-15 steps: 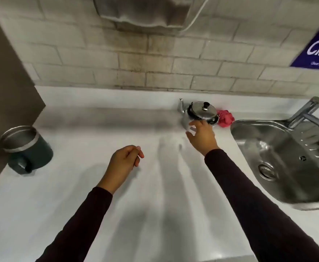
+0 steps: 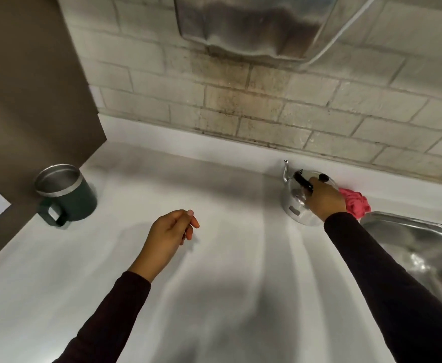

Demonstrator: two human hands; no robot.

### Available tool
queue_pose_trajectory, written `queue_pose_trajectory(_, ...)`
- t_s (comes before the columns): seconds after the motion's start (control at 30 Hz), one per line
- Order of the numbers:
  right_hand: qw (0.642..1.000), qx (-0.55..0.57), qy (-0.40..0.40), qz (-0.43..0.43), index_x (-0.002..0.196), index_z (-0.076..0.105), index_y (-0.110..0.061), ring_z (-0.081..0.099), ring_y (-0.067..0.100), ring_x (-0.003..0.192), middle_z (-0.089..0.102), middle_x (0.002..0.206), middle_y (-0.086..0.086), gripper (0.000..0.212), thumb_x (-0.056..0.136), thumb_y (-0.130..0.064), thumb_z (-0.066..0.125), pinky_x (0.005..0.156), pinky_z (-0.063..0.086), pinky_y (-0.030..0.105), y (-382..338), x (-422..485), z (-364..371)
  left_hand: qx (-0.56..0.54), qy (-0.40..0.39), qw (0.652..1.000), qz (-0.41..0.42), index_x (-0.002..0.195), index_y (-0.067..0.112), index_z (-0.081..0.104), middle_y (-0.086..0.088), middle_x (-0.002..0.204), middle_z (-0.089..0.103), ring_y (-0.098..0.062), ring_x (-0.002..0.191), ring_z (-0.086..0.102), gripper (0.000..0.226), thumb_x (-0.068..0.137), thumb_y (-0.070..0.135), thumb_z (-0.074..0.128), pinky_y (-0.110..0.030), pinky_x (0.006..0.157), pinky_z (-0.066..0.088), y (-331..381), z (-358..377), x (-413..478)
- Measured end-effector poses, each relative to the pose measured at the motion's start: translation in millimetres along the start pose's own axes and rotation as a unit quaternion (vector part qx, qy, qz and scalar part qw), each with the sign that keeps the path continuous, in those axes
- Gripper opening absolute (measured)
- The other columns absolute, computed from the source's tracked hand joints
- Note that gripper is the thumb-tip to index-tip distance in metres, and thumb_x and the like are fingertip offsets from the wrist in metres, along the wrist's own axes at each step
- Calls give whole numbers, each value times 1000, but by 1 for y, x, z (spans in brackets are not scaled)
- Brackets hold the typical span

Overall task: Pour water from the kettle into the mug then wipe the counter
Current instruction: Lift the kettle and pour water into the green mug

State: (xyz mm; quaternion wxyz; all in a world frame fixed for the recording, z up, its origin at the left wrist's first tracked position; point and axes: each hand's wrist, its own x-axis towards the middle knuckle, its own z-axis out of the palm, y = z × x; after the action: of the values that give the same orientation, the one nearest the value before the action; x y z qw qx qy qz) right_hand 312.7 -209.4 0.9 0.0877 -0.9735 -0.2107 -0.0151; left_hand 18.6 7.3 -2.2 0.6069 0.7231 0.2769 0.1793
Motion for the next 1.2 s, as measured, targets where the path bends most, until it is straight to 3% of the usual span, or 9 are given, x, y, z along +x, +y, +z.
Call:
queue_pose_trajectory(0.13,993,101,45,46,100,56,-3,61,37,85,64,86,18,29,97,-29,46,66,39,34,-4,7,-33,-7,14,1000,8,61,23,63,8,50,55,-4,46,44,39,94,30,44,-17,54,39,3,-11,-3)
queue_pose_trajectory(0.23,986,142,89,13,92,59,-7,61,34,82,65,82,13,27,95,-32,50,63,37,31,-25,-5,-51,-14,20,999,22,61,23,63,7,51,55,-4,46,45,39,94,29,44,-18,55,39,8,-26,-3)
queue_pose_trajectory(0.37,965,227,117,-55,85,67,-20,66,24,74,68,73,0,18,86,-36,61,65,48,31,-80,-32,-79,-12,29,999,31,66,17,64,4,54,55,-5,48,46,37,95,29,43,-21,57,41,6,-62,-6)
queue_pose_trajectory(0.57,931,318,73,-164,85,66,-36,67,19,62,71,68,7,15,75,-32,76,61,53,30,-189,-75,-101,-18,34,999,26,62,22,64,5,51,57,-5,47,45,39,95,29,44,-22,56,40,-9,-123,-15)
queue_pose_trajectory(0.67,913,344,27,-218,76,66,-40,63,0,48,72,62,-8,15,74,-32,78,49,48,10,-246,-89,-103,-26,41,999,16,60,23,64,5,51,56,-4,47,45,41,95,30,44,-20,55,39,-19,-151,-21)
queue_pose_trajectory(0.73,907,334,7,-256,75,66,-40,61,-6,46,68,60,-21,13,75,-34,77,45,42,2,-283,-97,-105,-28,49,998,10,61,22,64,4,51,56,-3,47,46,40,95,30,44,-17,53,40,-25,-169,-25)
queue_pose_trajectory(0.8,904,307,-1,-296,75,68,-38,59,-6,48,66,60,-20,9,75,-36,76,44,39,2,-316,-103,-108,-31,60,998,1,61,20,64,5,50,57,-2,47,48,40,95,28,44,-14,50,42,-30,-185,-28)
queue_pose_trajectory(0.97,907,178,8,-383,85,71,-25,63,12,60,72,74,-4,14,78,-36,74,52,47,19,-389,-112,-116,-57,80,995,-8,60,19,64,6,48,54,-2,44,46,39,94,25,46,-11,48,39,-39,-215,-35)
queue_pose_trajectory(1.2,896,20,-12,-443,89,71,-20,63,18,70,73,84,3,16,81,-33,71,64,52,30,-457,-108,-115,-57,94,994,-23,58,24,64,7,49,57,-2,45,46,40,94,28,46,-13,49,40,-47,-240,-36)
